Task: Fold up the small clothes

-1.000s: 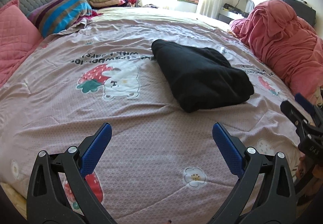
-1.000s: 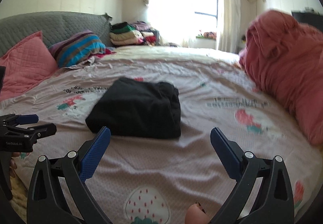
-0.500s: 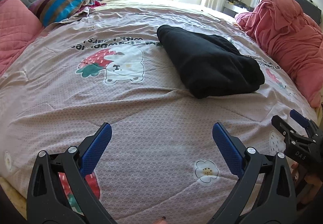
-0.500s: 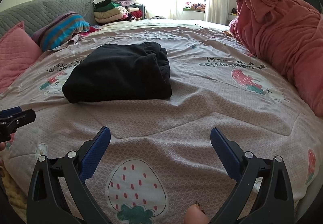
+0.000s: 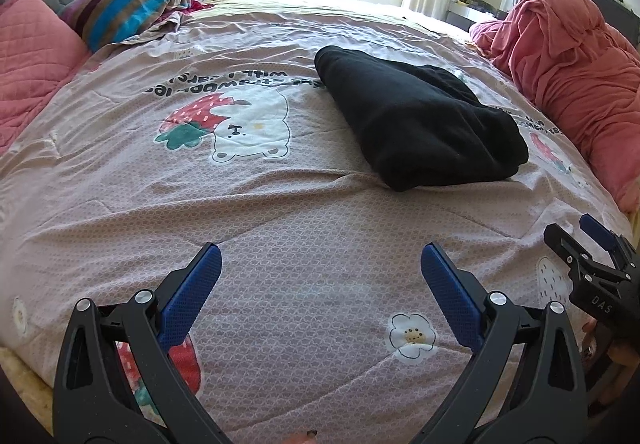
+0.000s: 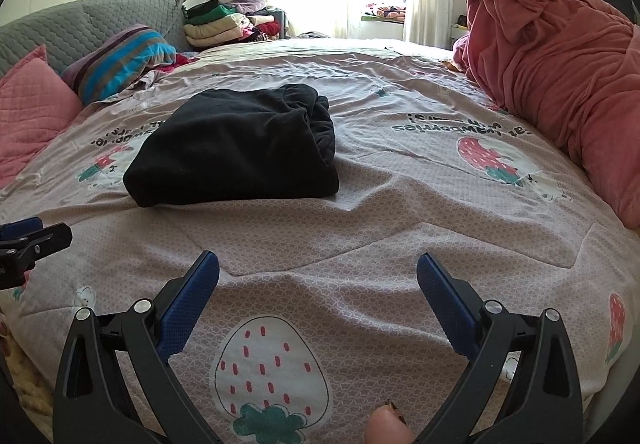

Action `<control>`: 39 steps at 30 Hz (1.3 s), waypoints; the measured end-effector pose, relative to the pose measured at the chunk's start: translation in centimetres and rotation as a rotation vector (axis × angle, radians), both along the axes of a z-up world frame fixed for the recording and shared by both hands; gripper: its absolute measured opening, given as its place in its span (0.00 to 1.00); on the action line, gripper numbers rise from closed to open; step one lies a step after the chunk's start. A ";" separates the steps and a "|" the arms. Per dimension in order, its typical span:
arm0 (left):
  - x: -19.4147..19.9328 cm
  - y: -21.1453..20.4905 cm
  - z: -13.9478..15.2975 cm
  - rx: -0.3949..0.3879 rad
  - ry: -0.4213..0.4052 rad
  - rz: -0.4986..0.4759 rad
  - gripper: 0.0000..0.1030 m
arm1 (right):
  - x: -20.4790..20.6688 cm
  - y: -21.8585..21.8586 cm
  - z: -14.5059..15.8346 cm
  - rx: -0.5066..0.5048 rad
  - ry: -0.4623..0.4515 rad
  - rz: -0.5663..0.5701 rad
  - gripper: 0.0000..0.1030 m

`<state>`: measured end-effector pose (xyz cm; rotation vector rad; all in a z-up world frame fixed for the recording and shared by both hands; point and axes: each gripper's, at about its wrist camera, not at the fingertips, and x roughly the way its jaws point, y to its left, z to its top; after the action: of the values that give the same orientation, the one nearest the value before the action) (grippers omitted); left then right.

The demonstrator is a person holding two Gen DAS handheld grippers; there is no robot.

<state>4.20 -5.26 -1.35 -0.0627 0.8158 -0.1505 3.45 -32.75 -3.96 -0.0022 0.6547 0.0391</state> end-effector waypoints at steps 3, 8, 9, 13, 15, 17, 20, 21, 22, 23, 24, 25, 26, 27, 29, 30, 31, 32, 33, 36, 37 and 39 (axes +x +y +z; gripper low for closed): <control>0.0 0.0 0.1 0.001 -0.001 0.000 0.91 | 0.0 0.0 0.0 -0.002 -0.001 0.002 0.96; -0.1 0.0 0.2 0.003 0.001 0.004 0.91 | -0.1 0.0 0.0 -0.001 0.002 0.004 0.96; -0.1 0.1 0.2 0.003 0.001 0.006 0.91 | 0.0 0.0 0.0 0.000 0.005 0.006 0.96; -0.1 0.1 0.2 0.004 0.002 0.007 0.91 | -0.1 0.2 0.0 0.001 0.010 0.009 0.96; -0.1 0.2 0.2 0.005 0.002 0.009 0.91 | -0.1 0.2 -0.1 0.002 0.011 0.009 0.96; -0.1 0.2 0.2 0.006 0.002 0.010 0.91 | -0.1 0.3 -0.1 0.004 0.011 0.008 0.96; -0.1 0.3 0.2 0.008 0.003 0.012 0.91 | -0.2 0.2 -0.1 0.002 0.010 0.006 0.96; -0.1 0.3 0.2 0.009 0.003 0.012 0.91 | -0.1 0.2 -0.1 0.004 0.014 0.010 0.96; -0.1 0.3 0.2 0.009 0.002 0.012 0.91 | -0.1 0.3 -0.1 0.004 0.017 0.010 0.96; -0.1 0.3 0.2 0.009 0.002 0.014 0.91 | -0.1 0.3 -0.1 0.003 0.018 0.009 0.96; -0.1 0.4 0.2 0.009 0.003 0.015 0.91 | -0.1 0.3 -0.1 0.005 0.018 0.008 0.96; -0.1 0.4 0.2 0.009 0.003 0.016 0.91 | -0.1 0.3 -0.1 0.005 0.017 0.008 0.96; -0.1 0.4 0.2 0.009 0.004 0.016 0.91 | -0.1 0.3 -0.1 0.003 0.017 0.009 0.96; -0.1 0.5 0.1 0.009 0.005 0.018 0.91 | -0.1 0.3 -0.1 0.002 0.018 0.009 0.96; -0.1 0.5 0.1 0.011 0.006 0.019 0.91 | -0.2 0.3 -0.1 0.002 0.015 0.007 0.96; -0.1 0.4 0.2 0.012 0.005 0.020 0.91 | -0.1 0.3 -0.1 0.004 0.016 0.006 0.96; -0.2 0.3 0.2 0.013 0.005 0.020 0.91 | -0.2 0.3 0.0 0.006 0.017 0.005 0.96; -0.3 0.3 0.2 0.013 0.004 0.020 0.91 | -0.3 0.3 0.0 0.007 0.015 0.004 0.96; -0.3 0.3 0.2 0.013 0.004 0.021 0.91 | -0.3 0.3 0.0 0.005 0.013 0.002 0.96; -0.3 0.3 0.2 0.014 0.004 0.020 0.91 | -0.3 0.3 0.0 0.007 0.015 0.006 0.96; -0.3 0.3 0.2 0.014 0.004 0.020 0.91 | -0.4 0.3 0.0 0.006 0.014 0.007 0.96; -0.3 0.3 0.2 0.014 0.004 0.020 0.91 | -0.4 0.4 0.0 0.006 0.017 0.009 0.96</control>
<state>3.92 -4.92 -1.12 -0.0579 0.8195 -0.1256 3.06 -32.37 -3.94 0.0013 0.6713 0.0501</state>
